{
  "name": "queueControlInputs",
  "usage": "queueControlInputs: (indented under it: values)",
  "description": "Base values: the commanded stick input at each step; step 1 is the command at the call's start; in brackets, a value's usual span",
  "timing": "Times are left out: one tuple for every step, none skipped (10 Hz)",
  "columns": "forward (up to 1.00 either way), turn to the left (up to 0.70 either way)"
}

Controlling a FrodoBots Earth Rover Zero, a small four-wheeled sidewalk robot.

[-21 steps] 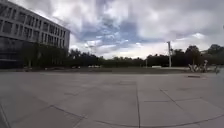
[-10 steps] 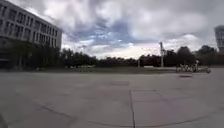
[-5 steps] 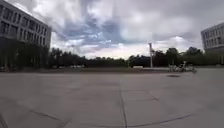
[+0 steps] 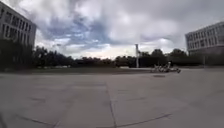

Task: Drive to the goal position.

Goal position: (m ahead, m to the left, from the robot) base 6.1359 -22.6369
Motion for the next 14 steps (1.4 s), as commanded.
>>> queueControlInputs:
  values:
    - [0.0, -1.0]
    - [0.0, -1.0]
    - [0.0, -1.0]
    - [0.0, -1.0]
    - [0.0, -1.0]
    - [0.0, -1.0]
    - [0.0, -1.0]
    - [0.0, -1.0]
    - [0.0, -1.0]
    - [0.0, -1.0]
    - [0.0, -1.0]
    - [0.0, -1.0]
    - [0.0, -1.0]
    - [0.0, -1.0]
